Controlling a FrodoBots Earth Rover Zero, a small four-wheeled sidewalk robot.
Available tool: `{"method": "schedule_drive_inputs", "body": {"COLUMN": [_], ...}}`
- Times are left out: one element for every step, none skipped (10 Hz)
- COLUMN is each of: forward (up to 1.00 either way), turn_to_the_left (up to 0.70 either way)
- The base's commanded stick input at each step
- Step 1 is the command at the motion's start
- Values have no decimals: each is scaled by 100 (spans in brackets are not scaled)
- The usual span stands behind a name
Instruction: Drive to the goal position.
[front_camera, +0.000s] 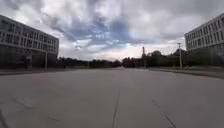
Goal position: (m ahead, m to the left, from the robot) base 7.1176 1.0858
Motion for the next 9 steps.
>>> {"method": "schedule_drive_inputs", "body": {"forward": [100, 100, 100, 100, 100, 100, 100, 100, 100], "turn_to_the_left": [0, 0, 0, 0, 0, 0, 0, 0, 0]}}
